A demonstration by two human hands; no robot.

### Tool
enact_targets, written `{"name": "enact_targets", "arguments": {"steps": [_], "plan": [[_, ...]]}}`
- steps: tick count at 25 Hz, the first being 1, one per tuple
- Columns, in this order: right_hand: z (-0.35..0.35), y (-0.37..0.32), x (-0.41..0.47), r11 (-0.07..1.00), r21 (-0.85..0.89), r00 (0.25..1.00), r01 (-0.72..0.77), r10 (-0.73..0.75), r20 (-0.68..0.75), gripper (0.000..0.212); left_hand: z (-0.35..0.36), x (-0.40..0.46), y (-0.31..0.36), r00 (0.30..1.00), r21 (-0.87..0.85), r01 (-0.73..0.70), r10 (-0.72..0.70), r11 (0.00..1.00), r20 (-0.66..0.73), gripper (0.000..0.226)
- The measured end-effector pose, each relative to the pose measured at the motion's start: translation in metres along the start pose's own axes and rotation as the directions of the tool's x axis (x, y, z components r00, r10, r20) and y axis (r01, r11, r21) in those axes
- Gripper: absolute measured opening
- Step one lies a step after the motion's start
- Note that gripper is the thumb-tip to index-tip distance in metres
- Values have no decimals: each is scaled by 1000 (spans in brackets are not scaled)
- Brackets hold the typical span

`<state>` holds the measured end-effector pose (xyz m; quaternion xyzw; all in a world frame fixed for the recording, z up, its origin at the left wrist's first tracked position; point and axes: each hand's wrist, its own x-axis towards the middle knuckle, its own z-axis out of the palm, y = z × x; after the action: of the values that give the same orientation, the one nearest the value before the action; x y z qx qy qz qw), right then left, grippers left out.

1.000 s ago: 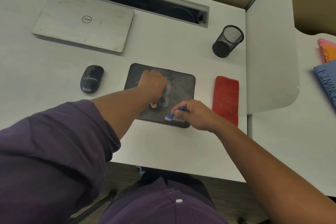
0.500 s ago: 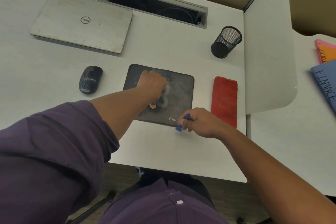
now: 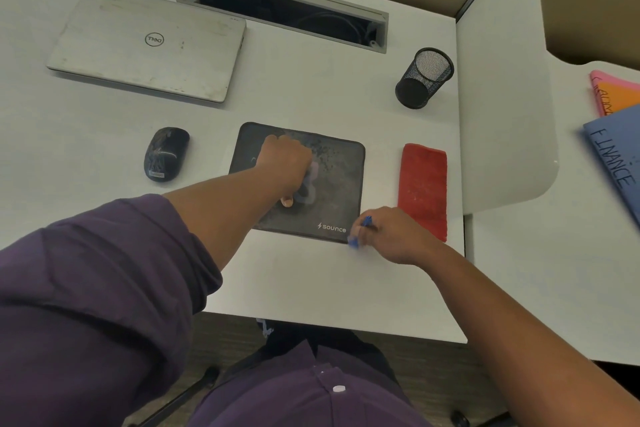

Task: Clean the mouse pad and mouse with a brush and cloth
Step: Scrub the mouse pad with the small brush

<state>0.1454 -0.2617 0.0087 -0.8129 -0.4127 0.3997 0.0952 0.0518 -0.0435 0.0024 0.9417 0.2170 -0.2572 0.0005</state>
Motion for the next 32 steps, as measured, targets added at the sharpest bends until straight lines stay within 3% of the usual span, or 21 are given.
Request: {"name": "enact_targets", "arguments": {"steps": [1,2,4,5,7,9,11,13,14,16,18,19,21,23,25,28,30,32], "plan": [[0,0,-2,999,50,999,-17,14,53,21,0,0,0,1000,5,2,-2,1000,5,28],[0,-1,-2,995,102,1000,-9,9,6,21,1,0,1,1000,15,5,-5,1000,10,33],[3,-1,-1,994,77,967,71,-49,-249,19,0,-2,1,1000,18,12,-12,1000,9,36],[5,-1,0,997,50,956,66,-49,-289,20,0,-2,1,1000,10,12,-12,1000,4,33],[8,0,-1,995,94,985,15,1,-171,23,1,-1,0,1000,-10,7,-7,1000,5,26],[9,2,-2,958,288,989,3,39,-140,22,1,0,1,1000,0,6,-6,1000,10,24],[3,4,3,902,423,946,87,59,-319,21,1,2,1,1000,16,13,-13,1000,7,31],[-1,3,12,933,328,890,151,16,-455,21,1,2,2,1000,20,19,-19,1000,-2,29],[-3,3,16,965,225,892,131,-16,-451,21,1,2,2,1000,21,20,-20,1000,-6,27],[-8,8,23,998,58,961,27,-10,-277,27,3,2,1,1000,18,23,-22,1000,-10,29],[-16,14,22,983,179,998,-38,46,-40,31,2,1,0,999,14,33,-33,999,-4,35],[-18,14,19,956,289,999,-44,44,5,29,2,2,0,999,14,35,-35,999,-3,38],[-18,15,19,915,403,989,25,36,-144,22,3,2,1,1000,25,28,-28,999,-12,43],[-16,13,23,931,353,934,89,45,-354,19,4,3,1,1000,29,23,-22,999,-22,44],[-13,11,28,946,302,910,115,21,-414,17,6,5,1,999,16,22,-21,1000,-29,42],[-18,8,31,974,200,935,108,-31,-353,26,5,5,1,1000,5,17,-17,1000,-24,42],[-26,8,32,997,37,979,75,-66,-192,26,4,5,2,1000,-9,6,-6,1000,-24,39],[-37,4,29,999,9,999,34,-34,-5,20,5,5,0,999,-26,0,0,1000,-32,37]]}}
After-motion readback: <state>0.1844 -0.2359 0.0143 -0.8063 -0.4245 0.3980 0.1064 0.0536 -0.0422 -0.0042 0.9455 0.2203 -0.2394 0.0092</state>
